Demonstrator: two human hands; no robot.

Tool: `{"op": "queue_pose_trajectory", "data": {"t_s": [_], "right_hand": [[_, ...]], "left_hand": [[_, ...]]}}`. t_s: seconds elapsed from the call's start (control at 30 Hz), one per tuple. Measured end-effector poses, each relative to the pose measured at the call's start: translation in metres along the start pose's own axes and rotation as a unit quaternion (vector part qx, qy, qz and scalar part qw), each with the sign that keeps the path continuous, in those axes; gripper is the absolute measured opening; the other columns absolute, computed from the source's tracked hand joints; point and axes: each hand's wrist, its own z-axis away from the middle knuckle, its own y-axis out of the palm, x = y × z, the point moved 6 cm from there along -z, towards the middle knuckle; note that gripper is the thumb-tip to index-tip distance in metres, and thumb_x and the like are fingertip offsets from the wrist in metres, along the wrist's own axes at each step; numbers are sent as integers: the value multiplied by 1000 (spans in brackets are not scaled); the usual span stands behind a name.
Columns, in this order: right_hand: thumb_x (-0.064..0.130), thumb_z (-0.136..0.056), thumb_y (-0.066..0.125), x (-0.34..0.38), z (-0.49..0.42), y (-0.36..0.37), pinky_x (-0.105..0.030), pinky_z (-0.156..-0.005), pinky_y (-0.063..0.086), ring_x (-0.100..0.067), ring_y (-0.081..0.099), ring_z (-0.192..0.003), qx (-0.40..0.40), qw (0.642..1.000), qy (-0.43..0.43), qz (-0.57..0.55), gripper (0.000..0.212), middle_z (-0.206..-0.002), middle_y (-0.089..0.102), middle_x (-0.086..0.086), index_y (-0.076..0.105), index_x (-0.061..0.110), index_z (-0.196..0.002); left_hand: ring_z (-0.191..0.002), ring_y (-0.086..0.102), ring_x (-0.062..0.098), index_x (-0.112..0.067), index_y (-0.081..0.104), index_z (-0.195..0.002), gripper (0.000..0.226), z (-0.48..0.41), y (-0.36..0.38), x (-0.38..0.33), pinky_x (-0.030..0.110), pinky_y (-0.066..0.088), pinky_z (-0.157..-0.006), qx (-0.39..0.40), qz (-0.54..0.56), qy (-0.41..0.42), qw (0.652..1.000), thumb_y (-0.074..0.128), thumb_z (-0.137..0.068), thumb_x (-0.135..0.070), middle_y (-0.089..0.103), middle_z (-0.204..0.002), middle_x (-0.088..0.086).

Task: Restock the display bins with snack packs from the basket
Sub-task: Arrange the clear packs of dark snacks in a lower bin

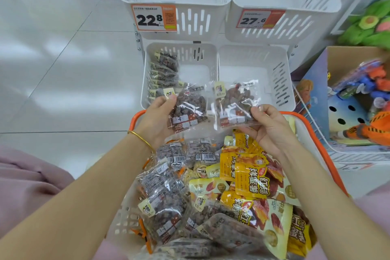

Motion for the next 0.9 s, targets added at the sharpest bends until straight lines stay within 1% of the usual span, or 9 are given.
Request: {"op": "queue_pose_trajectory", "data": {"t_s": [0.13,0.33,0.4,0.5,0.6,0.67,0.7,0.8,0.9], "right_hand": [[-2,-92,49,-3,6,18,-32,-54,59,-16,69,-62,33,999,1,-24,16,-70,68,-3,54,10,-84],[6,-87,64,-17,9,34,-19,-52,50,-11,61,-67,-3,966,-88,243,11,-79,60,-9,59,16,-85],[11,-87,66,-23,8,34,-19,-50,46,-18,55,-72,-31,966,-91,240,13,-83,50,-14,55,16,-82],[19,-84,70,-26,6,37,-24,-57,44,-22,53,-77,-51,946,-96,304,15,-86,54,-13,55,15,-82],[20,-74,80,1,-3,42,-30,-78,48,-16,52,-100,-33,899,-108,423,55,-122,49,-1,48,21,-118],[16,-70,82,19,-16,59,-31,-81,51,-12,51,-109,79,885,-78,452,91,-142,35,9,29,36,-140],[14,-70,82,24,-23,70,-32,-78,54,-11,54,-106,142,864,-50,480,95,-145,32,12,26,41,-142],[9,-72,81,34,-50,94,-41,-68,60,-15,63,-92,226,798,-6,559,76,-135,41,7,44,36,-132],[8,-74,78,48,-88,116,-43,-66,59,-26,64,-87,184,782,-91,589,48,-122,53,-3,56,29,-112]], "left_hand": [[-93,67,25,-7,45,-129,38,-2,7,3,36,57,-64,35,25,-27,999,47,-98,-30,63,-120,15],[-102,65,26,-10,53,-126,49,4,22,3,37,58,-75,93,-44,-34,994,36,-97,-46,65,-117,13],[-96,67,23,-6,46,-129,58,8,28,5,33,57,-73,111,-53,-19,992,55,-84,-41,64,-118,15],[-98,66,28,-5,40,-129,72,4,23,7,42,56,-83,73,-67,11,995,74,-67,-14,61,-119,17],[-102,65,24,-16,46,-117,52,-5,16,0,39,54,-87,86,-179,73,977,73,-75,-2,66,-111,9],[-103,64,23,-19,48,-115,47,-11,20,-6,36,54,-87,131,-244,108,955,71,-78,-2,64,-111,8],[-103,63,24,-18,48,-116,46,-16,21,-8,37,54,-88,149,-259,113,948,70,-79,-1,63,-113,9],[-105,62,24,-15,47,-120,49,-37,22,-20,45,51,-92,155,-261,130,944,71,-79,-4,61,-115,9],[-109,61,20,-15,45,-129,59,-70,20,-40,42,49,-97,123,-260,170,943,74,-78,-9,61,-118,5]]}}
